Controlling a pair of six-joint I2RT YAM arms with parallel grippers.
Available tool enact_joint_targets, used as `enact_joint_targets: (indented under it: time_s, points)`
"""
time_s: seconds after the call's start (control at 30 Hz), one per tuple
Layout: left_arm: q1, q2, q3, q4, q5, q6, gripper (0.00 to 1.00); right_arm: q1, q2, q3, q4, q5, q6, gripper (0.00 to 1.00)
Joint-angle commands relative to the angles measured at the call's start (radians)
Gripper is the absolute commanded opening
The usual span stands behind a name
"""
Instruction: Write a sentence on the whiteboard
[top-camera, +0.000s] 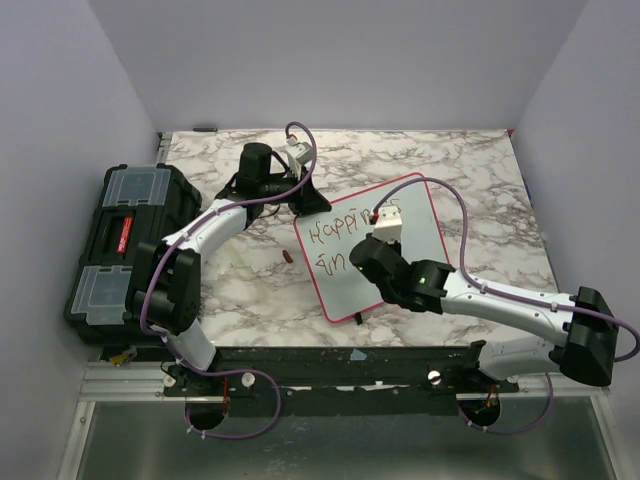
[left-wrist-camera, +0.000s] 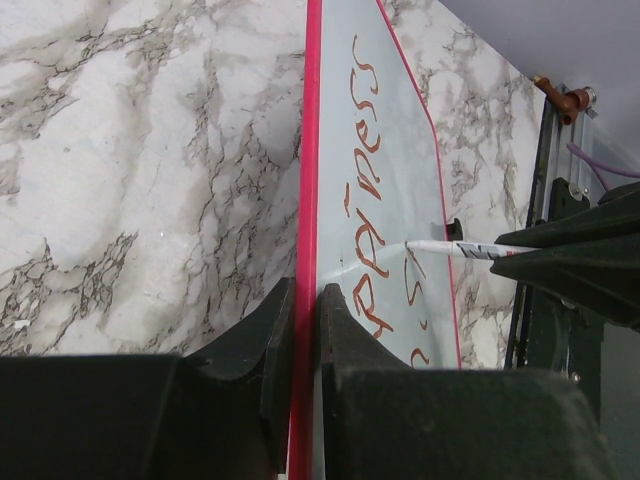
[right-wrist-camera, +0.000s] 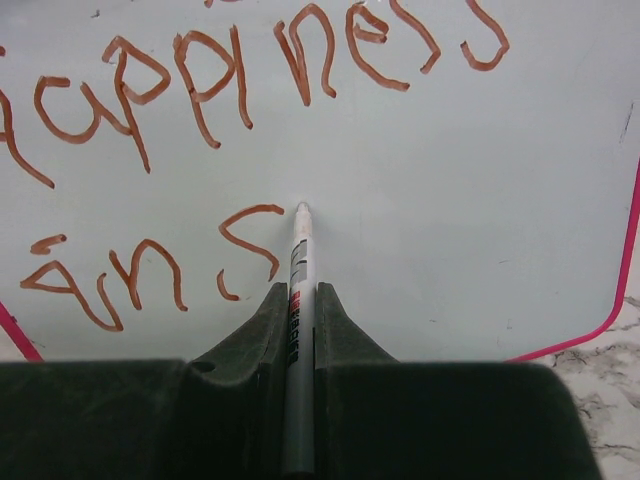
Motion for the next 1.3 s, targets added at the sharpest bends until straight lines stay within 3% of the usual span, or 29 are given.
enact_joint_targets:
  time_s: [0.0, 0.3, 0.73, 1.27]
  points:
    - [0.003, -0.003, 0.025, 0.044, -0.030, 0.059, 0.00, -0.020, 0.027, 0.035, 0.056, 0.045, -0.008, 0.01]
    - [0.003, -0.002, 0.026, 0.042, -0.028, 0.059, 0.00, -0.032, 0.035, 0.034, 0.066, 0.028, -0.015, 0.01]
    - [0.003, -0.003, 0.025, 0.042, -0.029, 0.059, 0.00, -0.032, -0.090, 0.035, 0.046, 0.041, -0.017, 0.01]
    - [0.003, -0.001, 0.026, 0.041, -0.031, 0.058, 0.00, -0.050, -0.053, -0.046, 0.044, 0.003, 0.020, 0.01]
